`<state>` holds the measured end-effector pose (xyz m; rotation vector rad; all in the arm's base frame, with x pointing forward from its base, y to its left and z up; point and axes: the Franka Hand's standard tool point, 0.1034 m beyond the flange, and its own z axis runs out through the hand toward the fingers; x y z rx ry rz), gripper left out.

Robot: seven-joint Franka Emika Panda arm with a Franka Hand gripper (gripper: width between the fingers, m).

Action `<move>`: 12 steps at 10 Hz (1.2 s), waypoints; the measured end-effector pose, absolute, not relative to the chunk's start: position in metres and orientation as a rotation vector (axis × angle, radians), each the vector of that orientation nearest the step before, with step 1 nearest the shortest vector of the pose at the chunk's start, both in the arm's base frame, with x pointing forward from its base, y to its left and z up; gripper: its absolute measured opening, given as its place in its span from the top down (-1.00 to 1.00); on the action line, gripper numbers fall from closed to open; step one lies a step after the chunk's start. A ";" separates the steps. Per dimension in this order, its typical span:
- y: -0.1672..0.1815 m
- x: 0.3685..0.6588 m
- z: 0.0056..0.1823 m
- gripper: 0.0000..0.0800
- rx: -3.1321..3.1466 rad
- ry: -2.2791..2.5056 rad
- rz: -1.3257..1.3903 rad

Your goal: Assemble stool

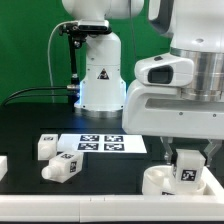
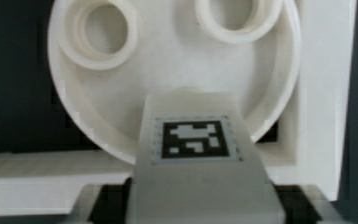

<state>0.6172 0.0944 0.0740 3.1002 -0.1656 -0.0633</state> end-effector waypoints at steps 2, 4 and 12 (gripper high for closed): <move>0.087 0.618 0.075 0.16 3.022 -0.613 -0.037; 0.074 0.617 0.074 0.16 2.896 -1.066 0.013; 0.063 0.612 0.074 -0.50 2.676 -1.472 0.033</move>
Offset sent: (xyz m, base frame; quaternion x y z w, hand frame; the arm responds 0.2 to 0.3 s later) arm 0.0059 0.0042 0.0031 0.0701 0.0372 0.3056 0.9488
